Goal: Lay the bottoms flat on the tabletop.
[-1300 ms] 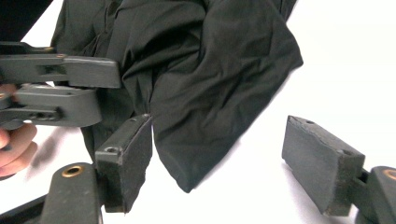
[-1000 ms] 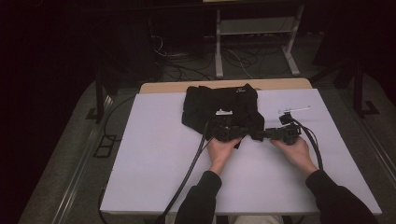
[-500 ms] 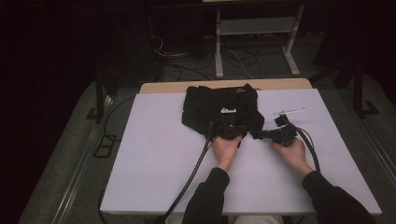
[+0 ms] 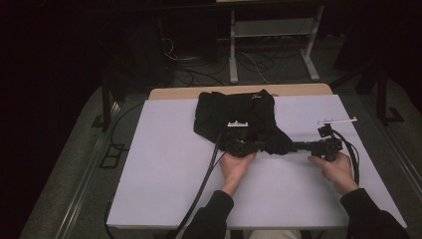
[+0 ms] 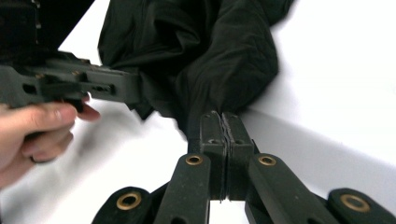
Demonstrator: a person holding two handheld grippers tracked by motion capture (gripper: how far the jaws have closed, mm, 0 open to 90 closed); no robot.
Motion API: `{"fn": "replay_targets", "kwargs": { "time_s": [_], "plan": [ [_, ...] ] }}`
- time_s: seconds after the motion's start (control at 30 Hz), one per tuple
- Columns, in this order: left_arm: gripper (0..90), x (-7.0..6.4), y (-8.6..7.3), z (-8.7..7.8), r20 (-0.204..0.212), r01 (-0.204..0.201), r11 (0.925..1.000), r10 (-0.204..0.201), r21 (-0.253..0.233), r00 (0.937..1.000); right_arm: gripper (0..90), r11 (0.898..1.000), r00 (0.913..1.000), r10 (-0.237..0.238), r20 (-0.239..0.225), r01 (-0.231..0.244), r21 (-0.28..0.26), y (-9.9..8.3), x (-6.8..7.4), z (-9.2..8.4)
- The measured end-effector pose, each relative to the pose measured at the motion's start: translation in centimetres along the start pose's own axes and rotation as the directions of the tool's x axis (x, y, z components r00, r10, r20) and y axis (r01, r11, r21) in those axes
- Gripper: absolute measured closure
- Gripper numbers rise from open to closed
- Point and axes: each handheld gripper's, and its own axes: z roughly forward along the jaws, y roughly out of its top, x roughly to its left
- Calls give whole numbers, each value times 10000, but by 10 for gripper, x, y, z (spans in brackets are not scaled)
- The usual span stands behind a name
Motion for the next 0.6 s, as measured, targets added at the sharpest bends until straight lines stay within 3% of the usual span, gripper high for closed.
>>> {"fn": "replay_targets", "kwargs": {
  "time_s": [0.2, 0.27, 0.47, 0.6],
  "plan": [
    [880, -12, -25, -26, 295, -7, 9993, -4, 379, 9996, 881, 9989, 9999, -91, -61, 94, 465, -20, 7, -19],
    [880, -18, -39, -36, 480, -52, 9972, 16, 748, 9988, 880, 9975, 9998, -102, -144, 112, 695, -31, 12, -27],
    [880, -26, -61, -47, 794, -120, 9913, 15, 1311, 9968, 880, 9907, 9992, -336, -197, 359, 1312, -45, 21, -33],
    [879, -35, -79, -54, 1229, -145, 9874, -50, 1575, 9924, 881, 9846, 9979, -618, -205, 643, 1625, -51, 27, -36]
  ]
}}
